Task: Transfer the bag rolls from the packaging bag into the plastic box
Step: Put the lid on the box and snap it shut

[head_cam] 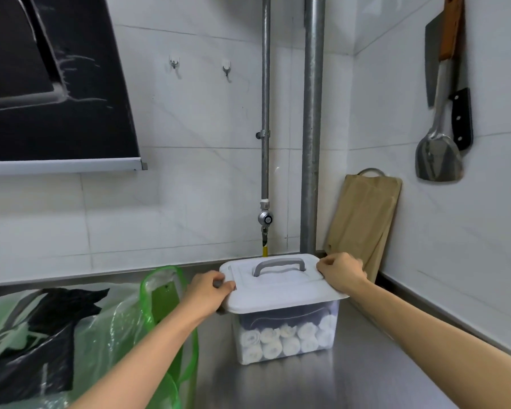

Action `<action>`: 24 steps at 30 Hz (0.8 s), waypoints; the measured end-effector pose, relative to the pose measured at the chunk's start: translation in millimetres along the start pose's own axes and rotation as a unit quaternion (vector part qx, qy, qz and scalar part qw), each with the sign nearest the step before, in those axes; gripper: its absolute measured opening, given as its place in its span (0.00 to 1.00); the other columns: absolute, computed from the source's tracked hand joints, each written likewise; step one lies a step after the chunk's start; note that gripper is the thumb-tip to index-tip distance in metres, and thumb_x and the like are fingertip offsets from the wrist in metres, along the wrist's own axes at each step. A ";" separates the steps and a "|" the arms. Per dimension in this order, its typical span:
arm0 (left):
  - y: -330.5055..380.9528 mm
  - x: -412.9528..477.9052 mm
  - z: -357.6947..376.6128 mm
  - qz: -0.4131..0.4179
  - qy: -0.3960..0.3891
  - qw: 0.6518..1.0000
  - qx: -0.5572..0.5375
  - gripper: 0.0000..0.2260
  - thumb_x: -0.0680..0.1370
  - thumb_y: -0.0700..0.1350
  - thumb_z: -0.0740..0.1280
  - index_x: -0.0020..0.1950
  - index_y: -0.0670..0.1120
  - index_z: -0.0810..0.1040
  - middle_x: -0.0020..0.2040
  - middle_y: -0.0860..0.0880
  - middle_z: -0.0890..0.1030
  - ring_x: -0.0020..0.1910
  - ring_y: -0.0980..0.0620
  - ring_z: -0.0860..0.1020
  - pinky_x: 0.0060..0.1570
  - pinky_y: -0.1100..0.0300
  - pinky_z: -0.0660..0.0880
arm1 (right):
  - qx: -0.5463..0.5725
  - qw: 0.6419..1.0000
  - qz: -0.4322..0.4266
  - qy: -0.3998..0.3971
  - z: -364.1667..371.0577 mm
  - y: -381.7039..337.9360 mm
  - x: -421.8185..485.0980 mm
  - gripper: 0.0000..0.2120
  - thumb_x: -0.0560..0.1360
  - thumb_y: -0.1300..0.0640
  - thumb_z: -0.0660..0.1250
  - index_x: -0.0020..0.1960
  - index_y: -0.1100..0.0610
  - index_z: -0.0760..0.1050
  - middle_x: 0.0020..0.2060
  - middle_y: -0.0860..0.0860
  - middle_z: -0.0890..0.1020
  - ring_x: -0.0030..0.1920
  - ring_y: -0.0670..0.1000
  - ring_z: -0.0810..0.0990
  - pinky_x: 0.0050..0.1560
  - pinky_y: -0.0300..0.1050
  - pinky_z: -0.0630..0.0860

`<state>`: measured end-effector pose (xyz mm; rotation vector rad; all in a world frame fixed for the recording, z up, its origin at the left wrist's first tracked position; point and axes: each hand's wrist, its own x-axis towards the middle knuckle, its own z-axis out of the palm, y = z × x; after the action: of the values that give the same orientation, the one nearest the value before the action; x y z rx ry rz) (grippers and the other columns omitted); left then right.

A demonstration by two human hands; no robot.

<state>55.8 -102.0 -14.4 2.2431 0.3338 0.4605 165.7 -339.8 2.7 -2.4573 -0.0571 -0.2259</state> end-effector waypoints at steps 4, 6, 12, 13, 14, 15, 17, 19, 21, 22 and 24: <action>-4.7 -7.6 5.1 -0.072 0.016 0.981 -0.178 0.31 0.74 0.48 0.70 0.74 0.44 0.61 0.70 0.43 0.69 0.67 0.45 0.70 0.59 0.54 0.70 | 0.089 0.995 0.047 -0.003 -3.4 13.0 3.2 0.25 0.71 0.43 0.65 0.62 0.56 0.76 0.57 0.55 0.79 0.59 0.58 0.75 0.62 0.51 0.72; -8.1 -10.0 11.4 -0.147 -0.004 0.951 -0.271 0.35 0.72 0.53 0.71 0.73 0.44 0.60 0.67 0.43 0.72 0.61 0.43 0.74 0.55 0.50 0.73 | 0.159 0.982 0.097 -0.017 -6.7 16.5 -1.4 0.27 0.71 0.43 0.68 0.59 0.63 0.74 0.50 0.56 0.78 0.51 0.57 0.77 0.51 0.47 0.75; -6.3 -14.3 28.8 -0.194 -0.019 0.896 -0.400 0.33 0.63 0.53 0.78 0.61 0.37 0.72 0.53 0.39 0.81 0.49 0.43 0.79 0.45 0.54 0.75 | 0.323 0.924 0.180 -0.096 -3.1 25.4 -7.9 0.24 0.69 0.45 0.72 0.55 0.61 0.72 0.52 0.58 0.78 0.53 0.60 0.78 0.55 0.58 0.78; -5.0 -15.1 30.2 -0.189 -0.016 0.891 -0.413 0.33 0.62 0.52 0.79 0.60 0.37 0.73 0.52 0.39 0.81 0.48 0.43 0.79 0.43 0.54 0.76 | 0.341 0.916 0.185 -0.104 -2.4 25.4 -8.6 0.25 0.68 0.45 0.73 0.56 0.61 0.72 0.53 0.59 0.79 0.53 0.61 0.79 0.54 0.58 0.78; -2.9 -16.6 31.0 -0.188 -0.012 0.886 -0.423 0.35 0.60 0.51 0.80 0.60 0.37 0.73 0.52 0.39 0.81 0.48 0.43 0.79 0.44 0.54 0.76 | 0.355 0.909 0.189 -0.112 -1.4 25.9 -8.7 0.25 0.68 0.46 0.73 0.57 0.61 0.72 0.53 0.59 0.79 0.53 0.60 0.79 0.54 0.58 0.78; -1.5 -17.6 32.1 -0.186 -0.007 0.883 -0.431 0.37 0.57 0.51 0.81 0.60 0.37 0.73 0.52 0.39 0.81 0.49 0.43 0.80 0.46 0.53 0.76 | 0.365 0.904 0.191 -0.119 -0.8 26.0 -9.8 0.26 0.68 0.47 0.74 0.58 0.61 0.72 0.53 0.59 0.79 0.52 0.60 0.79 0.53 0.57 0.79; -1.1 -17.7 33.1 -0.177 0.005 0.883 -0.434 0.43 0.50 0.53 0.80 0.59 0.37 0.73 0.52 0.40 0.81 0.51 0.43 0.80 0.54 0.50 0.76 | 0.369 0.903 0.185 -0.119 -0.5 24.4 -12.2 0.25 0.68 0.48 0.74 0.58 0.62 0.73 0.51 0.58 0.80 0.49 0.59 0.80 0.51 0.55 0.79; -2.7 -17.2 34.1 -0.161 0.010 0.888 -0.430 0.44 0.47 0.54 0.79 0.60 0.38 0.73 0.53 0.41 0.81 0.52 0.44 0.80 0.58 0.48 0.76 | 0.369 0.908 0.169 -0.103 -1.7 22.7 -13.8 0.23 0.69 0.50 0.74 0.57 0.63 0.75 0.48 0.58 0.80 0.46 0.57 0.78 0.46 0.52 0.80; -4.0 -15.6 34.9 -0.139 0.015 0.895 -0.424 0.45 0.47 0.55 0.79 0.61 0.41 0.73 0.53 0.43 0.82 0.52 0.45 0.80 0.59 0.47 0.75 | 0.357 0.920 0.143 -0.079 -2.3 22.0 -14.3 0.22 0.70 0.51 0.73 0.58 0.62 0.76 0.48 0.57 0.79 0.45 0.55 0.78 0.44 0.49 0.80; -3.6 -15.9 34.4 -0.129 0.016 0.898 -0.421 0.44 0.48 0.55 0.79 0.61 0.42 0.74 0.53 0.45 0.82 0.52 0.46 0.80 0.59 0.47 0.75 | 0.349 0.926 0.128 -0.069 -2.2 21.8 -14.2 0.22 0.71 0.51 0.73 0.60 0.61 0.76 0.48 0.56 0.79 0.45 0.55 0.78 0.46 0.49 0.80; 2.1 -20.2 31.3 -0.118 0.018 0.903 -0.413 0.39 0.53 0.52 0.79 0.62 0.44 0.73 0.55 0.45 0.82 0.53 0.46 0.80 0.59 0.47 0.75 | 0.334 0.936 0.100 -0.051 -1.1 22.6 -13.4 0.21 0.72 0.52 0.72 0.62 0.58 0.75 0.49 0.54 0.79 0.46 0.54 0.77 0.49 0.48 0.79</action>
<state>51.3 -131.8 -36.3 1.3477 0.3405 0.4110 154.5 -358.0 -12.8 -1.7761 0.0641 0.0164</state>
